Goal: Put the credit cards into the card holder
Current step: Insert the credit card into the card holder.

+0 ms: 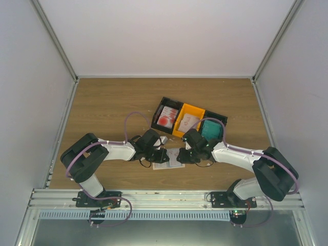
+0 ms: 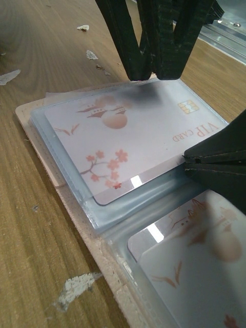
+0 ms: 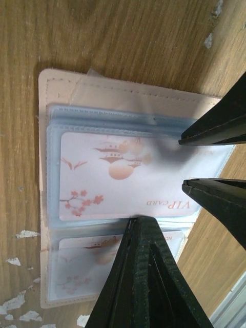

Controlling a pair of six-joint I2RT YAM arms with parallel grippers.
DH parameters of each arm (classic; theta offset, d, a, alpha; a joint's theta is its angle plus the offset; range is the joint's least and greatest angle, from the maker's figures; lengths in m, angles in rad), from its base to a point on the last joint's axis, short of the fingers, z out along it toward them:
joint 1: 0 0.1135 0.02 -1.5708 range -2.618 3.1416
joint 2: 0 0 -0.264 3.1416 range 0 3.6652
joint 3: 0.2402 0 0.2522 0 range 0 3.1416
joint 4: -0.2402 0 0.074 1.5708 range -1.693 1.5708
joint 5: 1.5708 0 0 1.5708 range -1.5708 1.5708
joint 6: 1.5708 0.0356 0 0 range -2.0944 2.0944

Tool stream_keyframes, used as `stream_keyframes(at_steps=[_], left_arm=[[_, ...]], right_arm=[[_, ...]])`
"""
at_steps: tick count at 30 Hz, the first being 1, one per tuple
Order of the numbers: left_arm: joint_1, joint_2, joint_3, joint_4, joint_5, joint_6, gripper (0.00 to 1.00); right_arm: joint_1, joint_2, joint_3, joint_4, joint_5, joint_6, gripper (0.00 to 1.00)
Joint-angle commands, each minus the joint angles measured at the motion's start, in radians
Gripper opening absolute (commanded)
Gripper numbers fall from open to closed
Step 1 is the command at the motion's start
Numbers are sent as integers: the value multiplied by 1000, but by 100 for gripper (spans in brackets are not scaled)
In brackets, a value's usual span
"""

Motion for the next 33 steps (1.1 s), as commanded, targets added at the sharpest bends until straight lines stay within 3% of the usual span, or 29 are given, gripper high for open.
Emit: stream_keyframes(at_steps=[1,8,23,33], left_arm=[[-11,90,-36,-72,-127,8,0],[-11,90,-41,-72,-129,7,0],[-11,87,-40,-72,-125,6,0],[-11,94,-40,-71,-125,6,0]], right_arm=[[-6,3,1,34,-38,-11,20],[-6,1,10,-30,57,7,24],[-5,22,2,25,-18,-11,22],[-5,17,16,-29,61,4,25]])
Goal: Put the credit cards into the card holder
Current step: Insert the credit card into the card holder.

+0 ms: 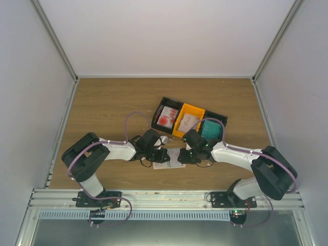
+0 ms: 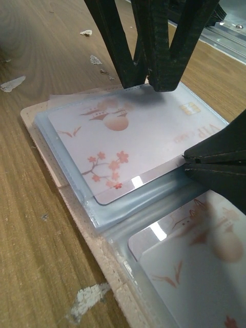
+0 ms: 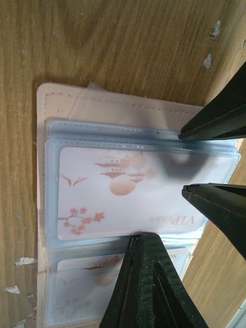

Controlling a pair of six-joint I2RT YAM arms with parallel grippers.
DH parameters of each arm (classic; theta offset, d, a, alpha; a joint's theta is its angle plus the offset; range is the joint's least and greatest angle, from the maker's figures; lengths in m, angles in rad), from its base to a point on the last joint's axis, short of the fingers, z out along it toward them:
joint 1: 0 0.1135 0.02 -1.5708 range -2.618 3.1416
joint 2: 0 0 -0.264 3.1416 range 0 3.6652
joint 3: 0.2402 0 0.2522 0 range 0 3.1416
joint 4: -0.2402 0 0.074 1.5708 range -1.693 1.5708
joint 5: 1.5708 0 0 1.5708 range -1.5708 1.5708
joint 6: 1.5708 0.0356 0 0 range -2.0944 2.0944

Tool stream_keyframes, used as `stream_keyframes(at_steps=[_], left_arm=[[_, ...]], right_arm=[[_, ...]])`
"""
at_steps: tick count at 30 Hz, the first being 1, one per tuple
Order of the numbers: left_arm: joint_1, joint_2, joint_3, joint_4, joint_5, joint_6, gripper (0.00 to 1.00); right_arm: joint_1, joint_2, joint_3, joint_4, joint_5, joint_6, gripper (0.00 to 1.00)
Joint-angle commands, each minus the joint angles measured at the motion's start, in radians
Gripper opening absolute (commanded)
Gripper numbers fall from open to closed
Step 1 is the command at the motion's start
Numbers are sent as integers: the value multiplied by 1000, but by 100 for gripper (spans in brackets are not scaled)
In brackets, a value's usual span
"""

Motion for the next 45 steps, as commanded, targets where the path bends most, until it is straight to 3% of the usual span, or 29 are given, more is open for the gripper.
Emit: stream_keyframes(at_steps=[1,20,34,40,45], left_arm=[[-11,89,-41,-101,-131,7,0],[-12,84,-43,-100,-132,4,0],[-12,75,-48,-90,-130,4,0],[-15,-8,-75,-45,-121,20,0],[-17,-110,-70,-62,-146,26,5]], right_arm=[[-6,2,11,-8,23,1,25],[-6,-43,-19,82,-85,7,19],[-43,-76,-85,185,-181,79,20],[-44,-12,-47,174,-145,37,11],[-43,12,-1,69,-56,-24,1]])
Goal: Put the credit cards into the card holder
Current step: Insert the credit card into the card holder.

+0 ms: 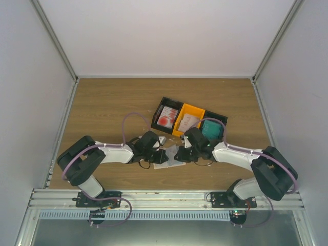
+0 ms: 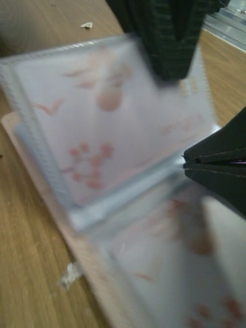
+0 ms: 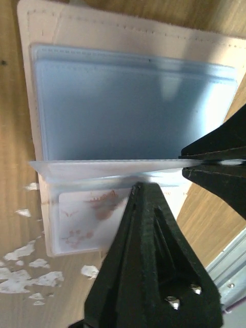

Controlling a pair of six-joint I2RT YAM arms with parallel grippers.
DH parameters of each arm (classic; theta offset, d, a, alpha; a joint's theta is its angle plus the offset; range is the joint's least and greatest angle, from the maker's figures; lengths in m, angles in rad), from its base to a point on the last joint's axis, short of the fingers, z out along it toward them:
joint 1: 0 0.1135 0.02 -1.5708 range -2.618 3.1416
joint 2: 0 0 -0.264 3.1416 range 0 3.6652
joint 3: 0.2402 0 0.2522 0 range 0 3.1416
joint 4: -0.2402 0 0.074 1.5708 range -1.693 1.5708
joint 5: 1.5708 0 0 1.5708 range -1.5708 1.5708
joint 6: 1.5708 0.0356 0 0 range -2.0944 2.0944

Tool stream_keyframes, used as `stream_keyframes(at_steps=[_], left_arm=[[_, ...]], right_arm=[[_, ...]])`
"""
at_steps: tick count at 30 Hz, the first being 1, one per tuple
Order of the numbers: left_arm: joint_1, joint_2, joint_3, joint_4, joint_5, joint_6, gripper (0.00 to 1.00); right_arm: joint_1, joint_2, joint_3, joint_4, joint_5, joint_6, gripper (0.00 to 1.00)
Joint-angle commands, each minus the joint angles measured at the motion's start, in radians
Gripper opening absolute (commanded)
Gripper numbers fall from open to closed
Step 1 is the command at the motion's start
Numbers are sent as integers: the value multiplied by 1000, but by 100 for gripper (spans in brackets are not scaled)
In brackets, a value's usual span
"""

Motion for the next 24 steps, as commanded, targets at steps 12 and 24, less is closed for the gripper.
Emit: stream_keyframes(at_steps=[12,24], left_arm=[[-3,-379,-21,-232,-351,4,29],[38,-558,29,-366,-449,-42,61]], right_arm=[[3,25,153,-163,134,-114,30],[68,159,284,-14,-50,-159,55]])
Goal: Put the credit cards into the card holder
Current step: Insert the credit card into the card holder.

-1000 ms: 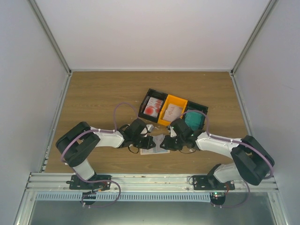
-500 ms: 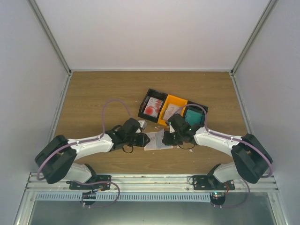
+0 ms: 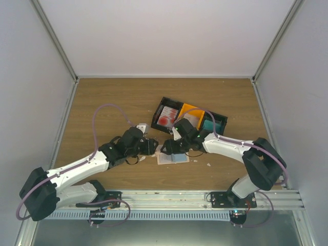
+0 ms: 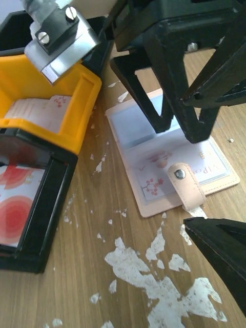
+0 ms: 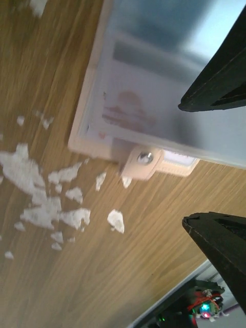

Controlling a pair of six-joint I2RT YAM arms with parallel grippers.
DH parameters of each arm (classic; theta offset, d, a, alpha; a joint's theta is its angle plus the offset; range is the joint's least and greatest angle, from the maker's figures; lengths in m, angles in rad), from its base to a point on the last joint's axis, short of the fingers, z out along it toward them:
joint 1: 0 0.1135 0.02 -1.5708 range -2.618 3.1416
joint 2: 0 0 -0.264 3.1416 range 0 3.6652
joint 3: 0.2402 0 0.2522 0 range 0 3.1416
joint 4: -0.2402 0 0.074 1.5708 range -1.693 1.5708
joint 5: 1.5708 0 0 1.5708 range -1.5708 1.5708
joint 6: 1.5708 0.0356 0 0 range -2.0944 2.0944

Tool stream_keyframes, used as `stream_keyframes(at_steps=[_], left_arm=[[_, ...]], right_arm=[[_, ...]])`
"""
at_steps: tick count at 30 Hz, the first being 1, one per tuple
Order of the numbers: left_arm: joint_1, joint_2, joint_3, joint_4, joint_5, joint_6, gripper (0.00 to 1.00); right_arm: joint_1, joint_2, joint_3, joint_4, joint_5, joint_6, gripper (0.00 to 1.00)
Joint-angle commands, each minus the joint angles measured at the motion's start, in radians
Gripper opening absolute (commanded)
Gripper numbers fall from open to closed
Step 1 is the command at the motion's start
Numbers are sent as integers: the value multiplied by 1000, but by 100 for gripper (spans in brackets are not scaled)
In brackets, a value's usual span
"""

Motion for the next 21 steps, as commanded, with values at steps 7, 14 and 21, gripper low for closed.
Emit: stream_keyframes(at_steps=[7,14,21], left_arm=[[58,-79,36,-19,27,-28,66],[135,-47,42,43,107,-49,67],[225,89,77,144,179,-99,54]], right_arm=[[-9,-33,153,-42,27,-131,62],[-150,62,445,-217,153,-447,54],[-206,317,741,-340,178,-702,44]])
